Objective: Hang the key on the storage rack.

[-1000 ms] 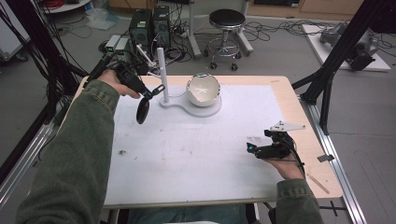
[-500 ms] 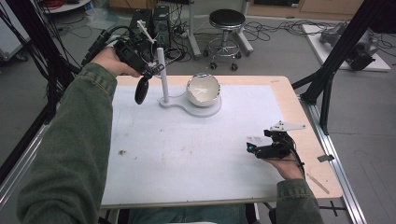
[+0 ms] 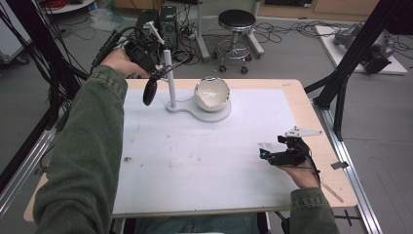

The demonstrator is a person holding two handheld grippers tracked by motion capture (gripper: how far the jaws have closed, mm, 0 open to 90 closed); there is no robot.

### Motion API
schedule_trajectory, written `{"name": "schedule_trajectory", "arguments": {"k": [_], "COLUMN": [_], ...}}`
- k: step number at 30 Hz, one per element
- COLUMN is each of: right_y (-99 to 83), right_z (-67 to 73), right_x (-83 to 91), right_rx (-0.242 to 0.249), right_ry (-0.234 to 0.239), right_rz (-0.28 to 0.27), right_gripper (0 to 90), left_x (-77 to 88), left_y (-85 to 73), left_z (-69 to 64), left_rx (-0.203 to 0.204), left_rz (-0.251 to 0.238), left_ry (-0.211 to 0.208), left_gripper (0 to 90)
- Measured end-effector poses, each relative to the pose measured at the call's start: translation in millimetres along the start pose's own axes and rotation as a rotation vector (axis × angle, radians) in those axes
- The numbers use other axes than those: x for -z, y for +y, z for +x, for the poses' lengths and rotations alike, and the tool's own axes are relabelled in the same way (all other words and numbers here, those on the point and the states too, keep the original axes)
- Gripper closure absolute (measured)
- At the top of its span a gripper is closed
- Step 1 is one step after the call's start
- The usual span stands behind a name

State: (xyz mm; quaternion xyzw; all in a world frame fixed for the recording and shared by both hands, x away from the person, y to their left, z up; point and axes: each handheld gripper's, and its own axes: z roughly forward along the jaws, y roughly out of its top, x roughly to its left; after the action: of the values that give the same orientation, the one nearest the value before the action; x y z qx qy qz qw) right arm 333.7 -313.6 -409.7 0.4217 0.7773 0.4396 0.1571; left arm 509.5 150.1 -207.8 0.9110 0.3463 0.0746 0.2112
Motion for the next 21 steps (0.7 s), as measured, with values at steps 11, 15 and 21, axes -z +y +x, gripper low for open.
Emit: {"name": "schedule_trajectory", "arguments": {"k": [11, 15, 21], "right_y": [0.0, -0.1, -0.1], "right_z": [0.8, 0.6, 0.1], "right_x": [-1.3, -1.5, -1.0], "right_rx": [0.001, 0.003, -0.001], "right_ry": [0.002, 0.002, 0.002], "right_rz": [0.008, 0.008, 0.008], "right_gripper": [0.6, 0.6, 0.6], "left_x": [-14.5, -19.0, -23.9], "left_y": [1.4, 2.0, 2.4], "left_z": [-2.8, -2.2, -3.3], "left_rx": [-0.023, -0.018, -0.021], "left_rz": [0.059, 0.063, 0.072], "left_ry": [0.055, 0.069, 0.074], "left_gripper": [82.9, 82.9, 82.3]}}
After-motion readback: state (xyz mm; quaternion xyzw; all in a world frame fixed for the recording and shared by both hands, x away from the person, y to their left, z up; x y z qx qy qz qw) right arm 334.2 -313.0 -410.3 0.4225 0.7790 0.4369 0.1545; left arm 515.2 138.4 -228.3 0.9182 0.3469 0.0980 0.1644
